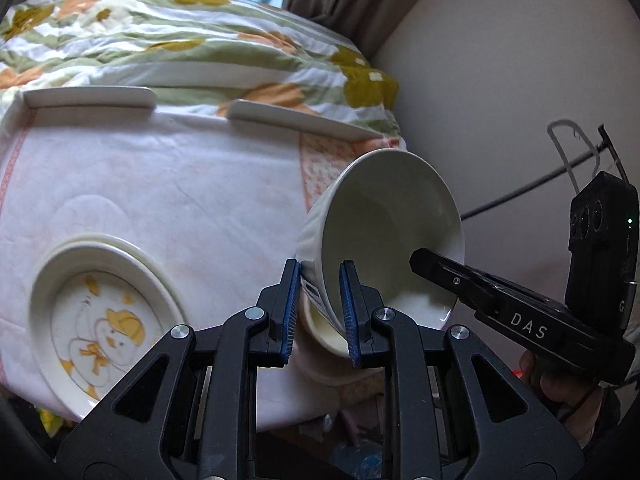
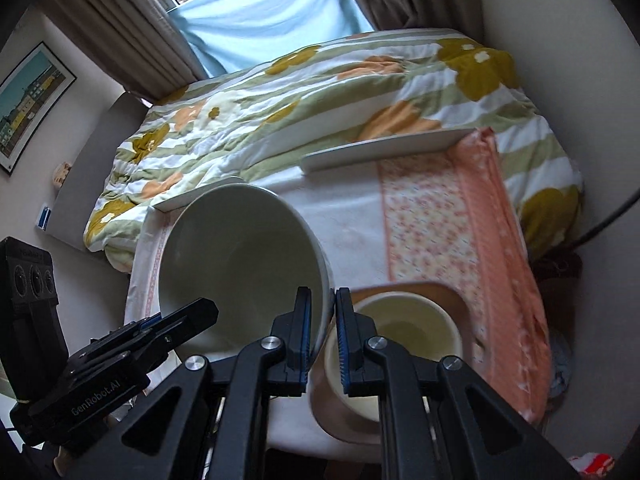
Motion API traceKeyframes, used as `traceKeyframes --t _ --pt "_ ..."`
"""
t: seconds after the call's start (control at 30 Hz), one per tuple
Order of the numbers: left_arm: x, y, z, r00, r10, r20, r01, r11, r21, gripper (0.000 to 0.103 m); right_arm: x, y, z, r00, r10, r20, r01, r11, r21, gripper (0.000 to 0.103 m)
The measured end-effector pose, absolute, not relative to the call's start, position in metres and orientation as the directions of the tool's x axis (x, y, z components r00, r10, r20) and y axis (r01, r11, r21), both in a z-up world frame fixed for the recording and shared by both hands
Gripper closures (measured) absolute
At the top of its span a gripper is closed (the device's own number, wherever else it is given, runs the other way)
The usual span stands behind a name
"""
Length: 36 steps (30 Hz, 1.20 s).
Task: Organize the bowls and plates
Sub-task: 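Lower the white bowl into the cream bowl and release it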
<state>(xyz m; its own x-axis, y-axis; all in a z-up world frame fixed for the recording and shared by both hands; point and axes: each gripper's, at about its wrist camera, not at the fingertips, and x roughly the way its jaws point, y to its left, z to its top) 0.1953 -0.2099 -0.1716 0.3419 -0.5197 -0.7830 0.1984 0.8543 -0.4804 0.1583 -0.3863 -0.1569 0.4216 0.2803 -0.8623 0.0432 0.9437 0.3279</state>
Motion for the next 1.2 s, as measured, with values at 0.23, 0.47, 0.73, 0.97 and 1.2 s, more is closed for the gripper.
traceKeyframes --t 0.23,0.47,0.73,0.97,1.2 --pt "0.181 -0.257 -0.194 0.251 -0.484 -0.838 0.234 0.871 -0.433 0.085 0.133 -0.425 -0.187 0.380 0.279 -0.882 0.127 0.928 0.349 0.092" --pt "0.193 -0.274 -0.209 0.209 -0.435 -0.876 0.273 0.886 -0.375 0.085 0.127 -0.442 -0.212 0.349 0.303 -0.887 0.181 0.907 0.381 0.092" --pt "0.201 -0.285 -0.222 0.180 -0.379 -0.908 0.342 0.889 -0.303 0.085 0.124 -0.449 -0.226 0.328 0.286 -0.900 0.200 0.910 0.363 0.092" --pt "0.205 -0.289 -0.227 0.173 -0.345 -0.923 0.371 0.891 -0.264 0.085 0.127 -0.449 -0.235 0.302 0.287 -0.909 0.202 0.913 0.355 0.092" --pt "0.202 -0.293 -0.230 0.178 -0.307 -0.935 0.407 0.888 -0.214 0.085 0.126 -0.447 -0.233 0.301 0.275 -0.913 0.192 0.921 0.340 0.092"
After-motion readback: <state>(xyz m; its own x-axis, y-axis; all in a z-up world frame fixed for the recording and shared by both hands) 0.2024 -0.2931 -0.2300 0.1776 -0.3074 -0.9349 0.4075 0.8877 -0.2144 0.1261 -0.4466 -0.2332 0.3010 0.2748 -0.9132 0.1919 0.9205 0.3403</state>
